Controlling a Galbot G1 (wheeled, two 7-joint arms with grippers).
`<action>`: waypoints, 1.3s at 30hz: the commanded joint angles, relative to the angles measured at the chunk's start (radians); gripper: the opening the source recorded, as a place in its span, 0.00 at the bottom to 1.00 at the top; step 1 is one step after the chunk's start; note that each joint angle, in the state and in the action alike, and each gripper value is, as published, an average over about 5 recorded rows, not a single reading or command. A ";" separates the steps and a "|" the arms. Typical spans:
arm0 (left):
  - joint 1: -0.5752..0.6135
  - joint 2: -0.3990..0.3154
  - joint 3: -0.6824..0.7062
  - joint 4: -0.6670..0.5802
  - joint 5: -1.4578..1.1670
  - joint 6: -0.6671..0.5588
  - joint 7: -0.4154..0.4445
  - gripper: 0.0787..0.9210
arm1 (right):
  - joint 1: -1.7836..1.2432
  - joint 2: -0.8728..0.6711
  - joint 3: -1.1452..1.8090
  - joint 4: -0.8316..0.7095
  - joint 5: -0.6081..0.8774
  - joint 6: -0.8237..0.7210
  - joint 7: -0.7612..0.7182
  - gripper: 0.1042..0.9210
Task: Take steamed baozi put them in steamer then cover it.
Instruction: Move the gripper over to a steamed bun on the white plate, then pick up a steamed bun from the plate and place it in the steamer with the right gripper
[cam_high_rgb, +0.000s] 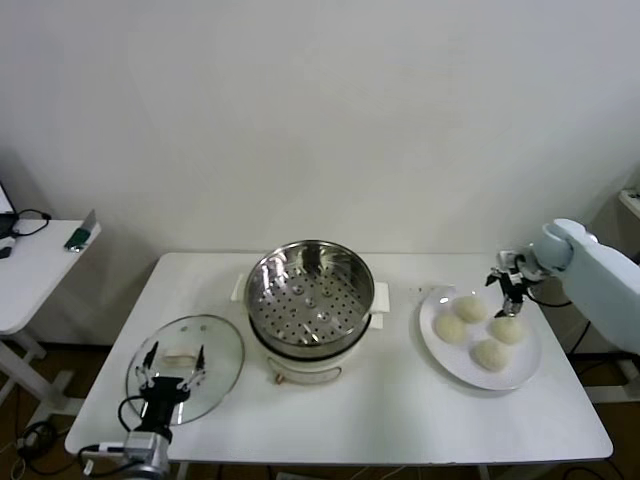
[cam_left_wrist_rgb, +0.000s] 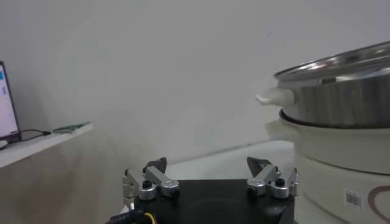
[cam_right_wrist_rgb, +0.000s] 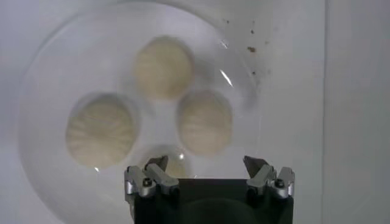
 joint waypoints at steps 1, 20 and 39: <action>-0.001 0.001 -0.002 0.002 -0.001 0.002 -0.001 0.88 | 0.034 0.110 -0.067 -0.129 -0.019 0.003 -0.024 0.88; -0.004 0.009 -0.020 0.025 -0.002 0.002 -0.007 0.88 | -0.017 0.206 0.068 -0.272 -0.151 0.075 0.000 0.88; -0.003 0.008 -0.018 0.036 0.004 -0.001 -0.013 0.88 | -0.010 0.233 0.123 -0.299 -0.194 0.106 -0.014 0.73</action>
